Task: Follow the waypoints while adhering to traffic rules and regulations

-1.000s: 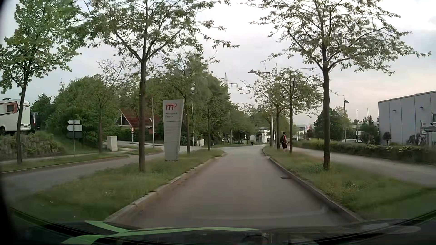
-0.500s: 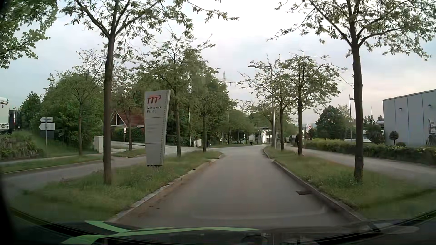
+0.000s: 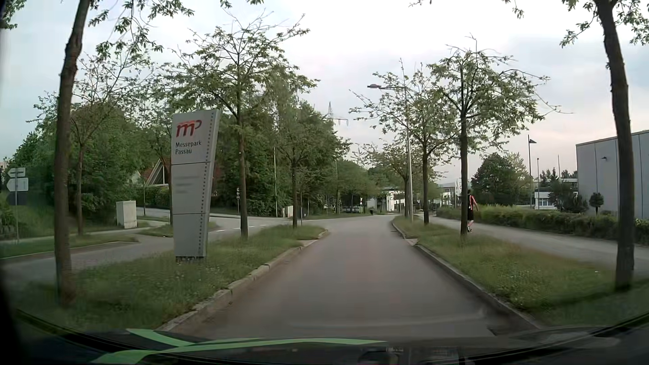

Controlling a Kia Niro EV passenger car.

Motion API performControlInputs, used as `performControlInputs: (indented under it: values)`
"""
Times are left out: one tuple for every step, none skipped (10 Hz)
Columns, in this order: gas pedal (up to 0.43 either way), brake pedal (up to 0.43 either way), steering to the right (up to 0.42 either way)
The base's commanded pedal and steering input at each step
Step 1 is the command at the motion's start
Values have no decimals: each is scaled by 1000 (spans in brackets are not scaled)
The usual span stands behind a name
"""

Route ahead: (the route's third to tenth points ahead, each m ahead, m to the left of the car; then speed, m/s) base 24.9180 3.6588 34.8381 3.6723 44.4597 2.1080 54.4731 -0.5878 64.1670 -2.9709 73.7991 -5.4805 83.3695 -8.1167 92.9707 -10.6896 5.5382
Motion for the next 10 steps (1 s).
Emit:
performControlInputs:
  values:
    - [67, 0, 11]
    - [67, 0, 11]
    - [67, 0, 11]
    - [67, 0, 10]
    - [67, 0, 10]
    - [67, 0, 9]
    - [67, 0, 8]
    - [67, 0, 8]
    - [67, 0, 8]
    - [67, 0, 8]
